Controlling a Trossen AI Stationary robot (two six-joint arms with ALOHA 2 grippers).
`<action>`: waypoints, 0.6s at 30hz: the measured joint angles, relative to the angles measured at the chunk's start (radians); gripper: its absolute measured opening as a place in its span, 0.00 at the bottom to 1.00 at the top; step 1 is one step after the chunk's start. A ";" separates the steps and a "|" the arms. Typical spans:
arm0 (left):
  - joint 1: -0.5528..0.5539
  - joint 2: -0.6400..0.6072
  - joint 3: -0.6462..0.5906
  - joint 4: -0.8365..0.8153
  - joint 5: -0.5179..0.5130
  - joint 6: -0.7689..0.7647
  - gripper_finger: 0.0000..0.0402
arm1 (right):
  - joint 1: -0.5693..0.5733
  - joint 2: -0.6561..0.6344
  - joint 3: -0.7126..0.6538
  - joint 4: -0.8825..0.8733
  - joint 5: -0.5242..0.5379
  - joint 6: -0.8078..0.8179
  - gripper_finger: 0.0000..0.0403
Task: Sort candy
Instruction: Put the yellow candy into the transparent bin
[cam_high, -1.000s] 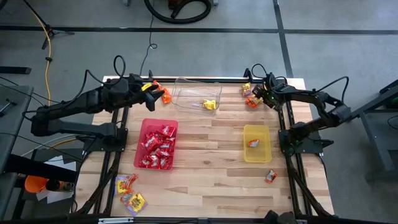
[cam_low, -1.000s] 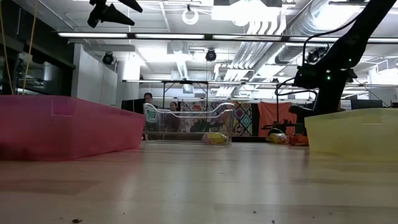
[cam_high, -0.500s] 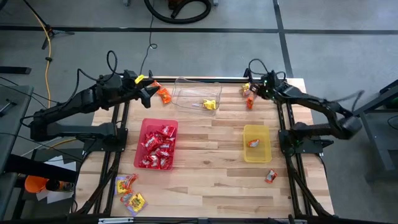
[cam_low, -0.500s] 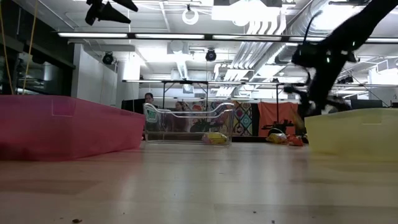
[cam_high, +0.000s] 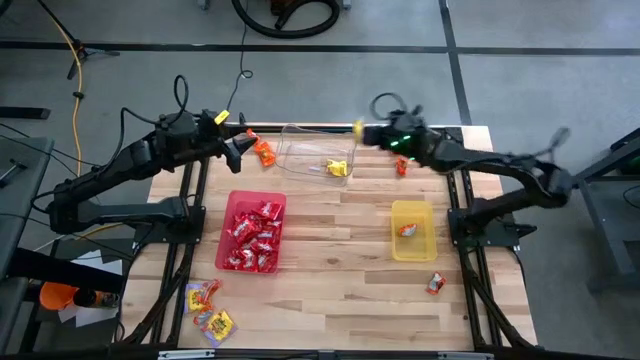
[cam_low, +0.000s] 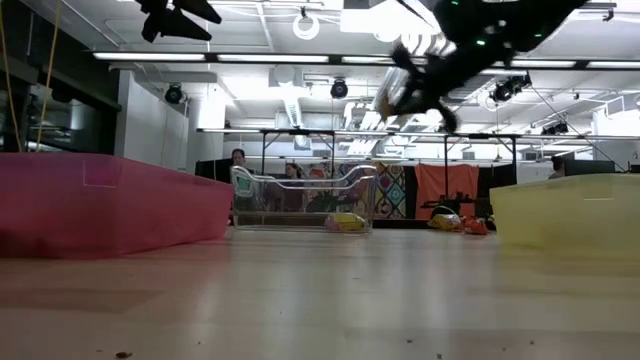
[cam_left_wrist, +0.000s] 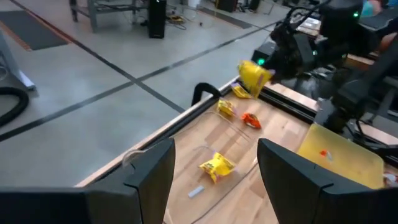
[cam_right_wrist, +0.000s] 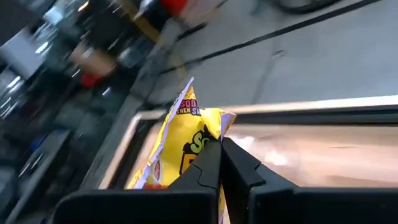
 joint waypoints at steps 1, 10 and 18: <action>0.005 0.002 0.000 0.000 0.010 0.000 0.54 | 0.032 0.045 0.028 0.024 -0.001 -0.014 0.00; 0.012 0.002 0.000 -0.028 0.016 0.068 0.54 | 0.130 0.378 0.366 -0.152 -0.002 -0.174 0.00; 0.012 0.001 0.000 -0.044 0.013 0.072 0.54 | 0.129 0.490 0.598 -0.488 -0.038 -0.235 0.21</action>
